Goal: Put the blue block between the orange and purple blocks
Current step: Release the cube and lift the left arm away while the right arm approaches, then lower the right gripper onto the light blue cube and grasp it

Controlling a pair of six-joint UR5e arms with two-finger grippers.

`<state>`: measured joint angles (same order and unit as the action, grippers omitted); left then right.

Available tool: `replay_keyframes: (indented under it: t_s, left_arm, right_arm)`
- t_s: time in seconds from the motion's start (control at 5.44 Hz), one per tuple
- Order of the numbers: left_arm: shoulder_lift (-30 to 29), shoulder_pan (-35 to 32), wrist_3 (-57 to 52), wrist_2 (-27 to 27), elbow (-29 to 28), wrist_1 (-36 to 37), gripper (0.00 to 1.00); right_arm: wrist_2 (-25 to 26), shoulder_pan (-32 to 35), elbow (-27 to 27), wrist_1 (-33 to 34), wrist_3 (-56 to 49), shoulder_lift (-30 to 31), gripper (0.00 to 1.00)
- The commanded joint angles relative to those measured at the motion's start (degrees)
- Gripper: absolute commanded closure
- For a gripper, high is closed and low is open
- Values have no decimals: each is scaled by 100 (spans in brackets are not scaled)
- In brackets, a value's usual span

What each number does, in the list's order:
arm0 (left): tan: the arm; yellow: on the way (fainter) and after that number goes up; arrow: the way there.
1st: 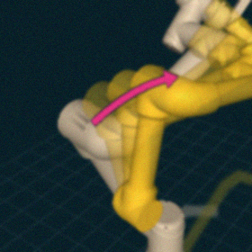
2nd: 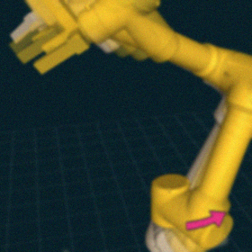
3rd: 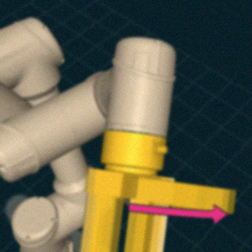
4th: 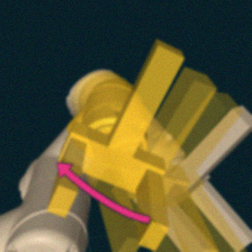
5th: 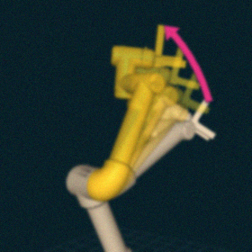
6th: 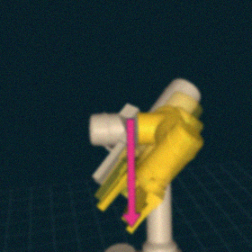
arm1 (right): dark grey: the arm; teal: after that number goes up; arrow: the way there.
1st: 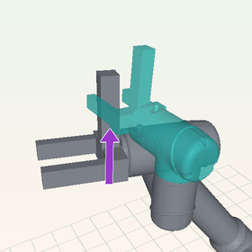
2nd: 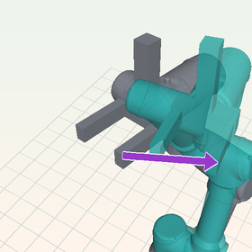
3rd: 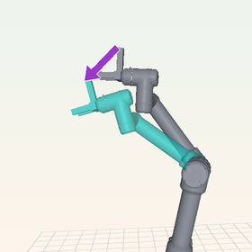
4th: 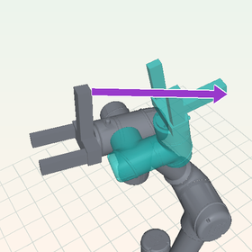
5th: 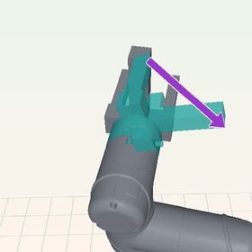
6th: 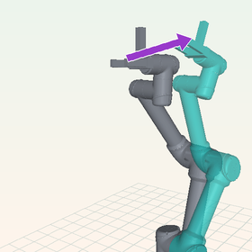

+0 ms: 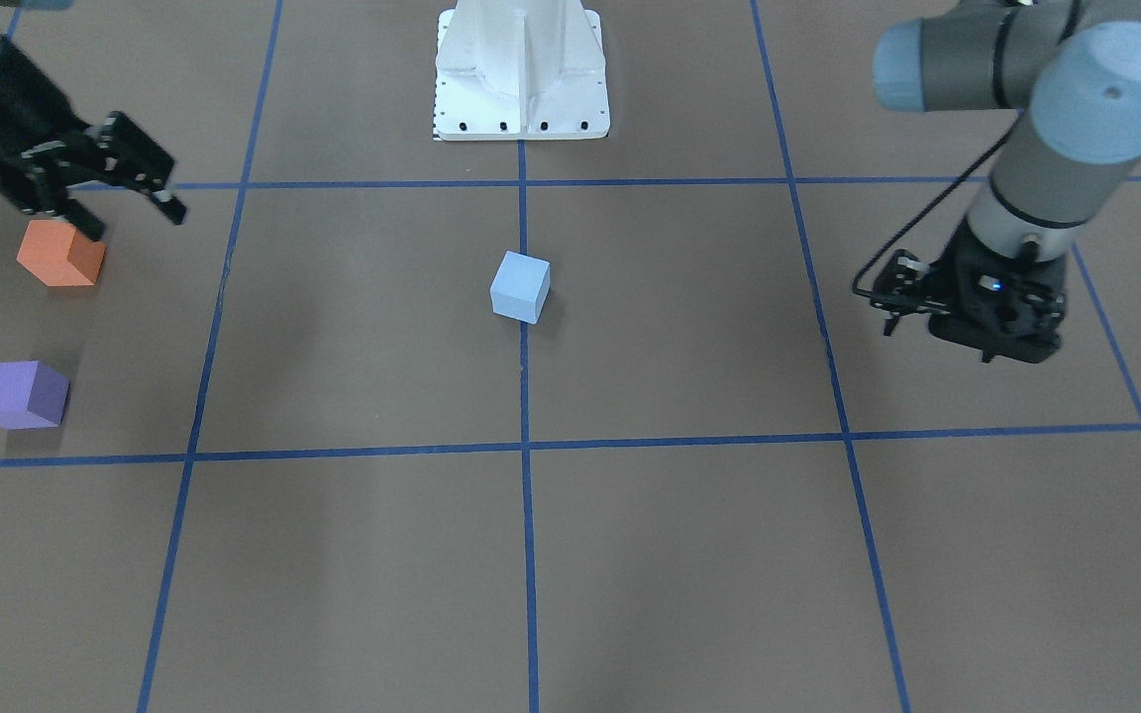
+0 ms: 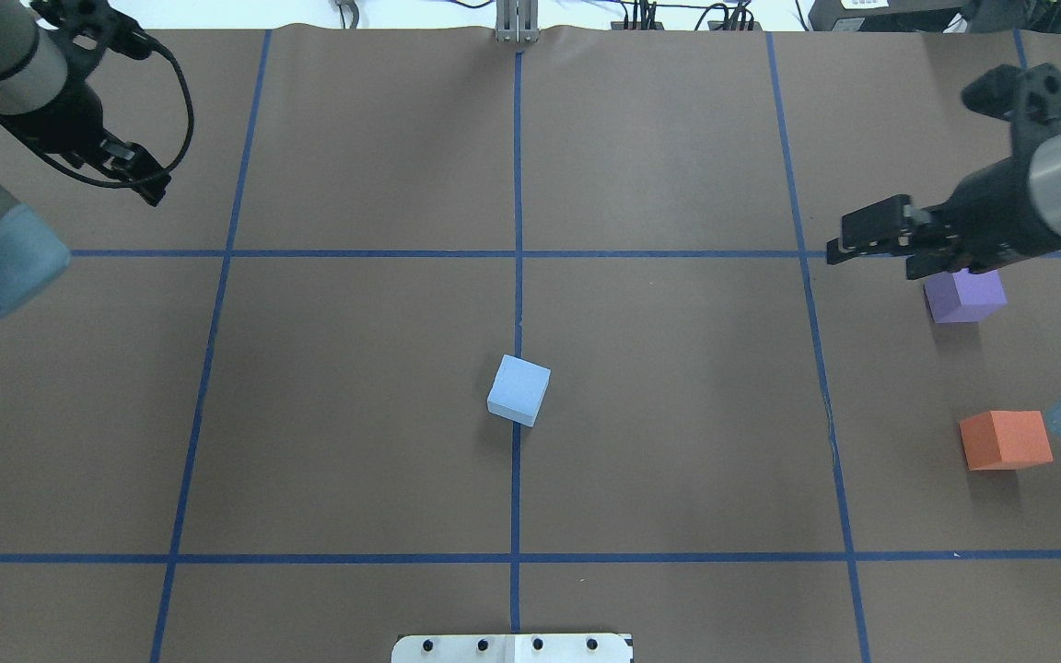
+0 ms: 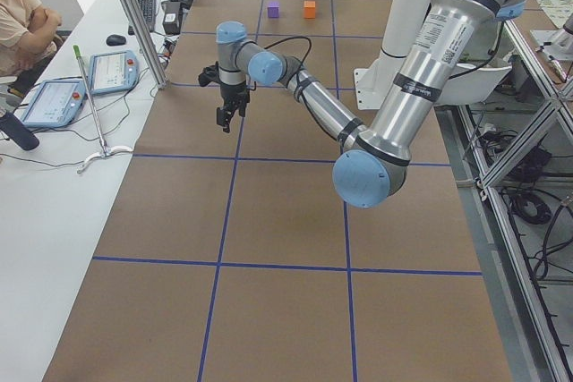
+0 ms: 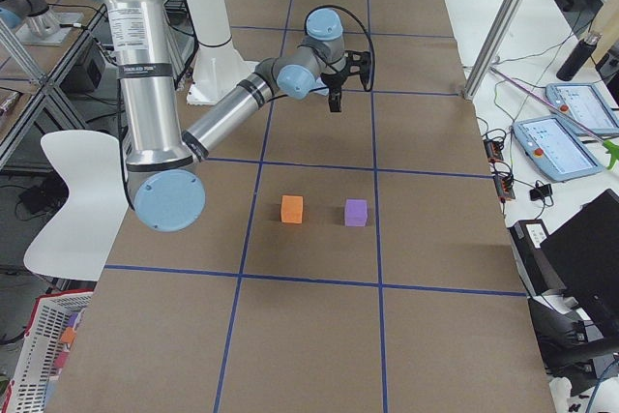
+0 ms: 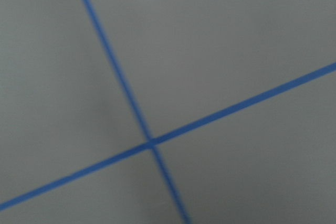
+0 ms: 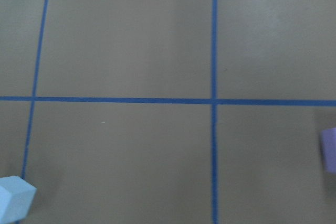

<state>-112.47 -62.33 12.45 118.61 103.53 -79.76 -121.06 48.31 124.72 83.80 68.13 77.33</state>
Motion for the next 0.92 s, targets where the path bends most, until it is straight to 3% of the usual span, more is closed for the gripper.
replay_keyframes:
  t_s: [0.0,0.18,0.37,0.55,0.74]
  left_arm:
    - [914,-864,-1036,74,-314,-293,0]
    - [1346,-1861,-2583,536,-725,-303,0]
    - [1803,-2906,-3773,1150,-1417,-765,0]
    - [2094,-3273,-4255,1721,-1650,-1143,0]
    - [2158,-3277,-4277,1762,-1652,-1165,0]
  right_arm:
    - [1779,-1878,36,2273,1232,-2038,0]
    - [2074,-2278,-374,2281,1438,-2368,0]
    - [2199,-2395,-1214,2281,1440,-2937,0]
    - [2331,-2562,-1883,2264,1570,-3317,0]
    - [2576,-2677,-2612,1968,1702,-3590,0]
